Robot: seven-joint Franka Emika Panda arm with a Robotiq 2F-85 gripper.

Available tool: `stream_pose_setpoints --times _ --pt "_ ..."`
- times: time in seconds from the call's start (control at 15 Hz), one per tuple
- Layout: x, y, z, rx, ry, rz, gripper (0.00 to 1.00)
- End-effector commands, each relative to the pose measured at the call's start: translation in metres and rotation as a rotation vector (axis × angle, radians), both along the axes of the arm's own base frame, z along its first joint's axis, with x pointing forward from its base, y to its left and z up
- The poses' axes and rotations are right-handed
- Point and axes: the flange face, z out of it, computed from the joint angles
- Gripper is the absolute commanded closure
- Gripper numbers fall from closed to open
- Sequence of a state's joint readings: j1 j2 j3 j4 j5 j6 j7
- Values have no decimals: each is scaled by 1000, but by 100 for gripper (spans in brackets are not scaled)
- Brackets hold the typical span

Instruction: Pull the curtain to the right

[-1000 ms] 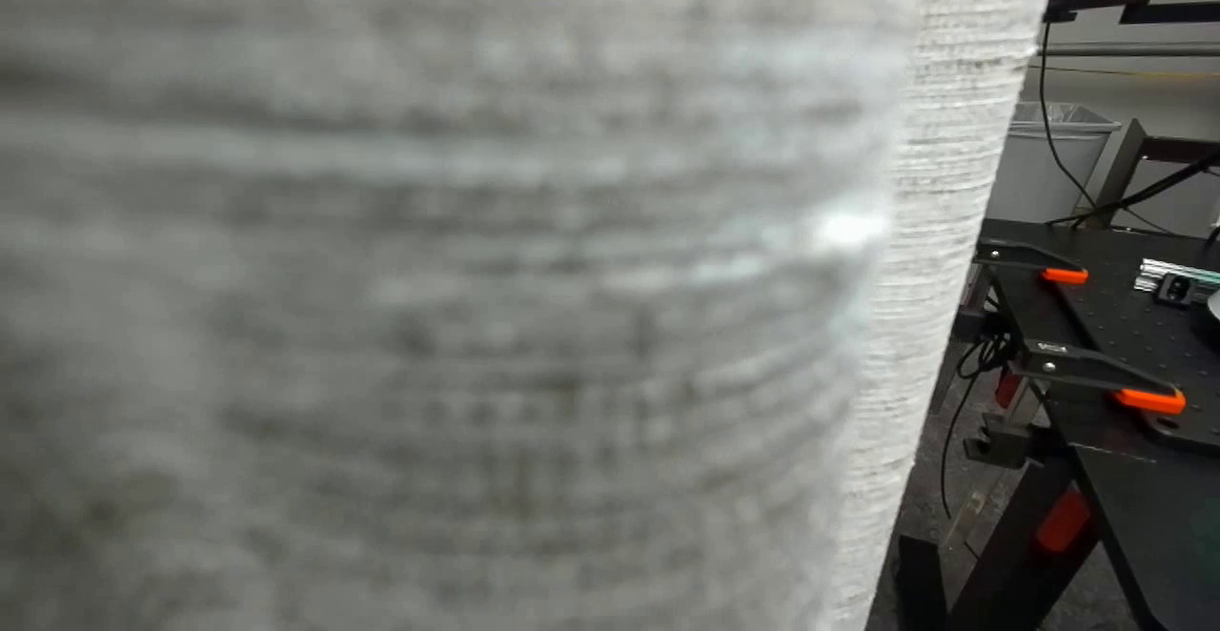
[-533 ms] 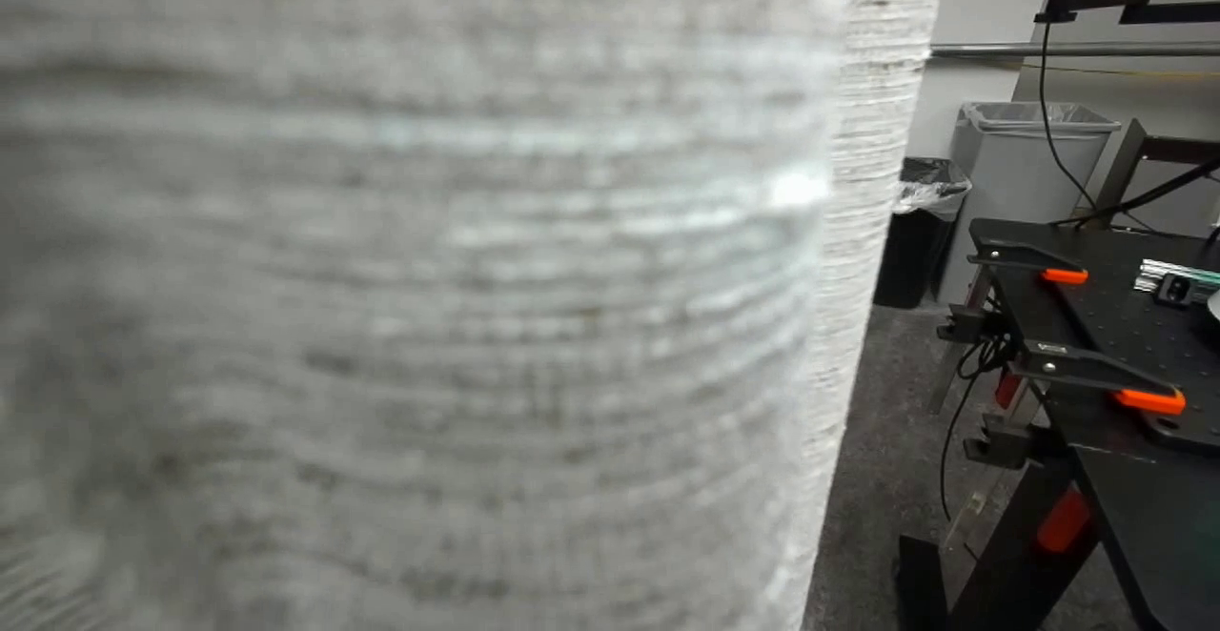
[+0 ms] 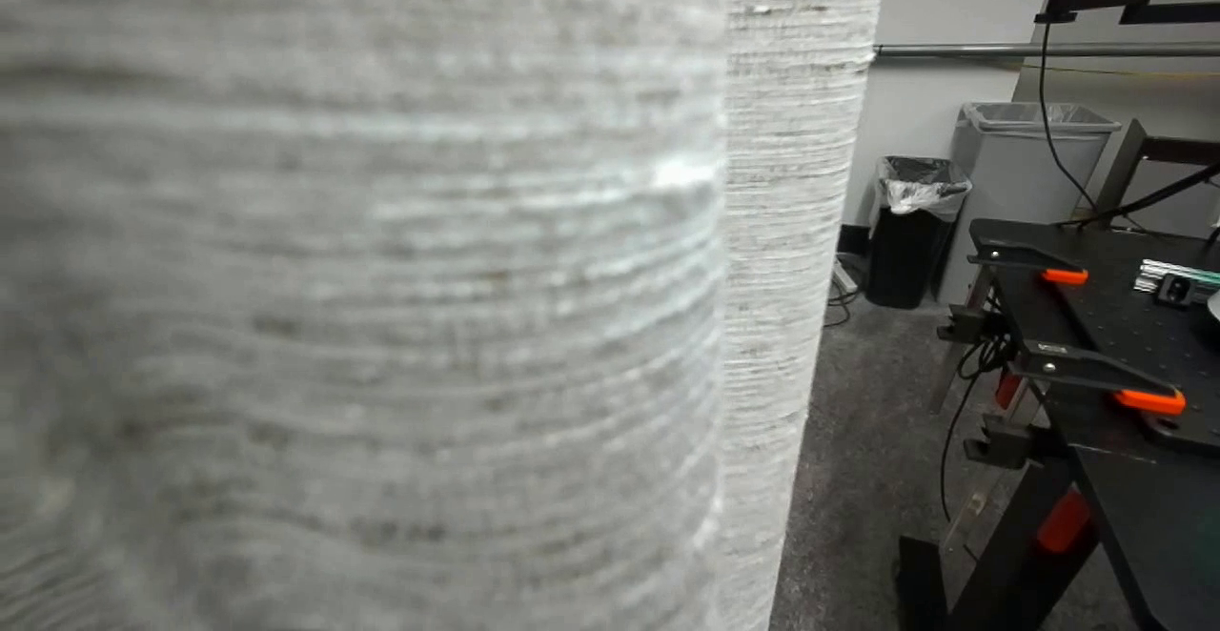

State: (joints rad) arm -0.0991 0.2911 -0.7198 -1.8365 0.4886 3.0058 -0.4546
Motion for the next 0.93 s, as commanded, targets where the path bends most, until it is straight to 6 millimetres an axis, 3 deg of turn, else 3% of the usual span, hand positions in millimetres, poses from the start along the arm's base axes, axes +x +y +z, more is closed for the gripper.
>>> stream_pose_setpoints --times 0.0,0.27,0.4,0.53,0.67,0.87 --pt "-3 -42 -37 17 48 -156 99" --pt "-61 -99 -29 15 31 -305 99" --pt "-89 -124 -46 30 64 -398 99" --pt "-93 -132 -50 27 98 -473 99" --pt "-80 -111 -54 59 136 -484 99" --pt "-28 -59 -57 110 171 -372 99"
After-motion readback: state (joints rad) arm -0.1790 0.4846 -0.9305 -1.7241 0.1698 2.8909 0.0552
